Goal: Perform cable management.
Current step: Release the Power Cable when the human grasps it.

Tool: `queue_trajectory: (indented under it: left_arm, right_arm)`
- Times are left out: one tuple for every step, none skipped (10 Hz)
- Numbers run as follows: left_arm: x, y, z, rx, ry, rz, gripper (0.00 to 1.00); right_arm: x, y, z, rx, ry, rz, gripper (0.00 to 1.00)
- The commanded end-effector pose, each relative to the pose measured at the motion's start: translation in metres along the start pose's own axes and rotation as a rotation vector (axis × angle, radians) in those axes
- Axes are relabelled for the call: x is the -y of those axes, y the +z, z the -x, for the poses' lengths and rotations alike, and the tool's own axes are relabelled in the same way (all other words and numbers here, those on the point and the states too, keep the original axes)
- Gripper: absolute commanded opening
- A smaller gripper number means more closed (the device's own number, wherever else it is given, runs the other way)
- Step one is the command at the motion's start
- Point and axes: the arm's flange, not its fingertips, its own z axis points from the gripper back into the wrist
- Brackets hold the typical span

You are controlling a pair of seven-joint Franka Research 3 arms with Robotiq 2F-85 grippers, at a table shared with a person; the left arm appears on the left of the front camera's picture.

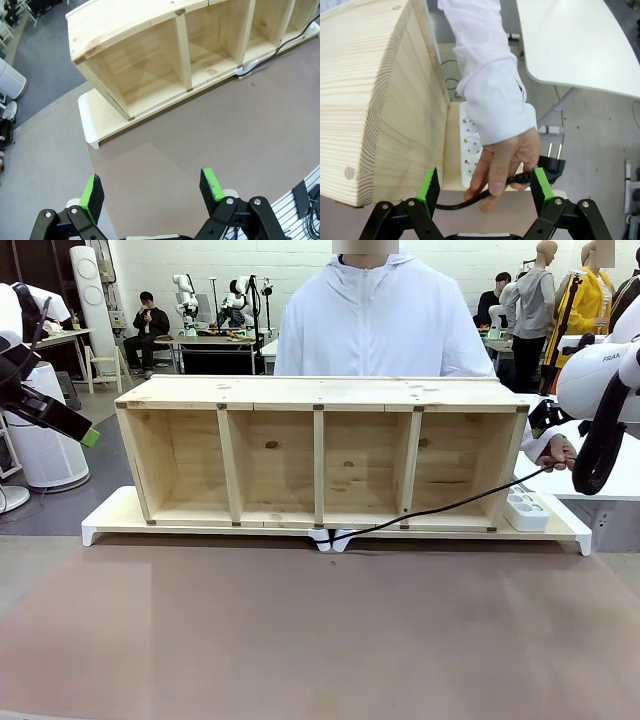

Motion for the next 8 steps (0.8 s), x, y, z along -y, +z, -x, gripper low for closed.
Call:
queue_trajectory:
  left_arm:
    - [-0.0003, 0.0001, -0.0002, 0.0, 0.0, -0.005, 1.0]
    - [-0.0003, 0.0001, -0.0002, 0.0, 0.0, -0.005, 1.0]
    - [-0.0003, 0.0001, -0.0002, 0.0, 0.0, -0.005, 1.0]
    - [-0.0003, 0.0001, -0.0002, 0.0, 0.0, -0.005, 1.0]
    - [-0.0003, 0.0001, -0.0002, 0.0, 0.0, -0.005, 1.0]
    - [-0.0003, 0.0001, -0.0002, 0.0, 0.0, -0.005, 1.0]
    - [-0.0003, 0.0001, -0.0002, 0.0, 0.0, -0.005, 1.0]
    - [-0.0003, 0.0001, -0.0002, 0.0, 0.0, -0.005, 1.0]
  right_arm:
    - [-0.0003, -0.0003, 0.0001, -0.001, -0.002, -0.002, 0.93]
    - [-0.0003, -0.0003, 0.0001, -0.001, -0.002, -0.002, 0.93]
    - [-0.0003, -0.0003, 0.0001, -0.001, -0.002, -0.002, 0.93]
    - [-0.0003, -0.0003, 0.0001, -0.001, -0.002, -0.002, 0.93]
    - [-0.0003, -0.0003, 0.0001, -0.001, -0.002, -0.002, 0.93]
    - [-0.0003, -0.0003, 0.0001, -0.001, -0.002, -0.002, 0.93]
    - [-0.0003, -0.0003, 0.0001, -0.001, -0.002, -0.002, 0.93]
    - [-0.0003, -0.0003, 0.0001, -0.001, -0.002, -0.002, 0.93]
